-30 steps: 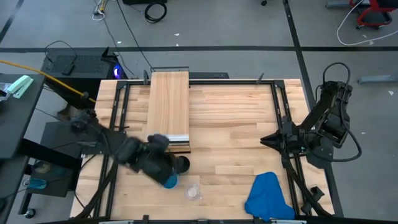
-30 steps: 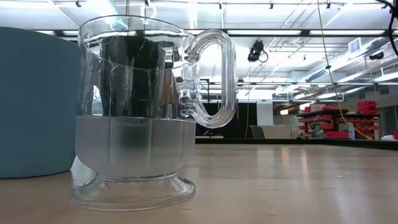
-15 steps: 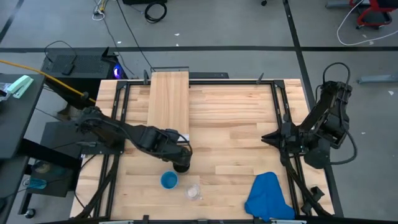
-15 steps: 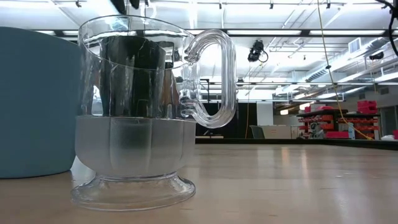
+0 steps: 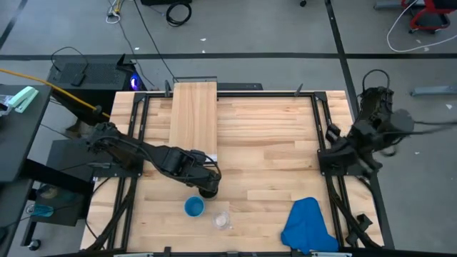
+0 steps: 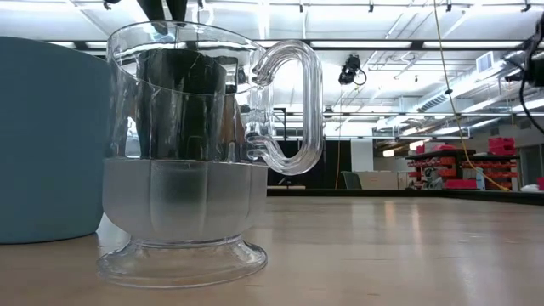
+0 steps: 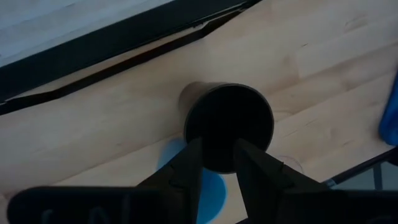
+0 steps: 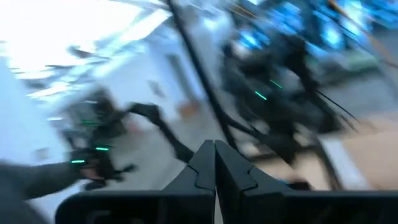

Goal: Stack small to large cups/mugs on shelf
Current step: Put the black cup on the shelf

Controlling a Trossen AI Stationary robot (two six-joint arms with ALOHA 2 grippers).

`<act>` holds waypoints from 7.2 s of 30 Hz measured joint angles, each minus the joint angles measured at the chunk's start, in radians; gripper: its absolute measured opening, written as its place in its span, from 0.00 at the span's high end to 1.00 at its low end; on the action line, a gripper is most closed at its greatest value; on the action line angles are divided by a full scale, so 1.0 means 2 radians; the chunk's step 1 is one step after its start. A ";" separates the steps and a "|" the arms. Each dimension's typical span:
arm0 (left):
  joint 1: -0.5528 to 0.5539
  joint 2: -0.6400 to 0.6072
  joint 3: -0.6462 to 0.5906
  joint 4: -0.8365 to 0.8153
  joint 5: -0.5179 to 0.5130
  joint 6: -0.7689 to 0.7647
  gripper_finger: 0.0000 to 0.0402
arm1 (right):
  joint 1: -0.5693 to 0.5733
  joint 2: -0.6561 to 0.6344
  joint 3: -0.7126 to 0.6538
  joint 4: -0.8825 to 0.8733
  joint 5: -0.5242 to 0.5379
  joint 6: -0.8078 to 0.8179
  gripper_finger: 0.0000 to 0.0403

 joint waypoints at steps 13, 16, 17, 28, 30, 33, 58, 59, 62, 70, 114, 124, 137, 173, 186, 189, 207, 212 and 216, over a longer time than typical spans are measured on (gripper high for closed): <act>0.000 0.000 0.000 0.000 -0.003 -0.004 0.75 | -0.039 -0.187 -0.168 0.091 -0.011 -0.046 0.95; -0.001 0.000 0.000 0.001 -0.008 -0.004 0.75 | -0.059 -0.201 -0.192 0.087 0.063 -0.070 0.95; -0.002 0.000 0.000 0.001 -0.008 -0.004 0.74 | -0.067 -0.205 -0.198 0.089 0.077 -0.072 0.95; -0.015 0.000 0.000 0.001 -0.016 -0.011 0.74 | -0.135 -0.236 -0.294 0.079 0.046 0.040 0.97; -0.021 0.000 0.000 0.001 -0.024 -0.020 0.74 | -0.138 -0.235 -0.303 0.067 0.047 0.059 0.97; -0.028 0.000 0.000 0.001 -0.035 -0.030 0.75 | -0.141 -0.233 -0.315 0.048 0.046 0.072 0.96; -0.025 0.070 0.000 -0.020 -0.018 -0.029 0.74 | -0.141 -0.228 -0.316 0.024 0.054 0.074 0.96; -0.024 0.071 0.000 -0.018 -0.015 -0.029 0.74 | -0.141 -0.228 -0.316 0.022 0.054 0.074 0.96; -0.024 0.077 0.000 -0.017 -0.011 -0.029 0.75 | -0.141 -0.227 -0.316 0.023 0.054 0.074 0.96; -0.023 0.083 0.000 -0.009 -0.010 -0.029 0.76 | -0.141 -0.226 -0.316 0.023 0.054 0.074 0.96; -0.016 0.077 0.102 -0.038 0.000 0.025 0.99 | -0.141 -0.226 -0.316 0.023 0.054 0.072 0.96; -0.006 0.077 0.233 -0.104 -0.018 0.073 0.99 | -0.141 -0.226 -0.316 0.023 0.054 0.072 0.96; 0.069 0.048 0.340 -0.173 -0.081 0.140 0.99 | -0.141 -0.226 -0.316 0.023 0.054 0.072 0.96; 0.529 0.004 0.335 -0.171 -0.002 0.415 0.99 | -0.141 -0.225 -0.316 0.022 0.054 0.069 0.96; 0.585 -0.034 0.192 -0.171 0.056 0.472 0.99 | -0.141 -0.225 -0.316 0.022 0.054 0.069 0.96; 0.589 -0.035 0.186 -0.171 0.051 0.476 0.99 | -0.141 -0.225 -0.316 0.022 0.054 0.069 0.96; 0.585 -0.017 0.187 -0.171 0.022 0.495 0.99 | -0.141 -0.225 -0.316 0.022 0.054 0.069 0.96; 0.581 -0.005 0.187 -0.170 0.022 0.494 0.99 | -0.141 -0.225 -0.316 0.022 0.054 0.069 0.96; 0.576 0.005 0.187 -0.171 0.022 0.495 0.99 | -0.141 -0.225 -0.316 0.022 0.054 0.069 0.96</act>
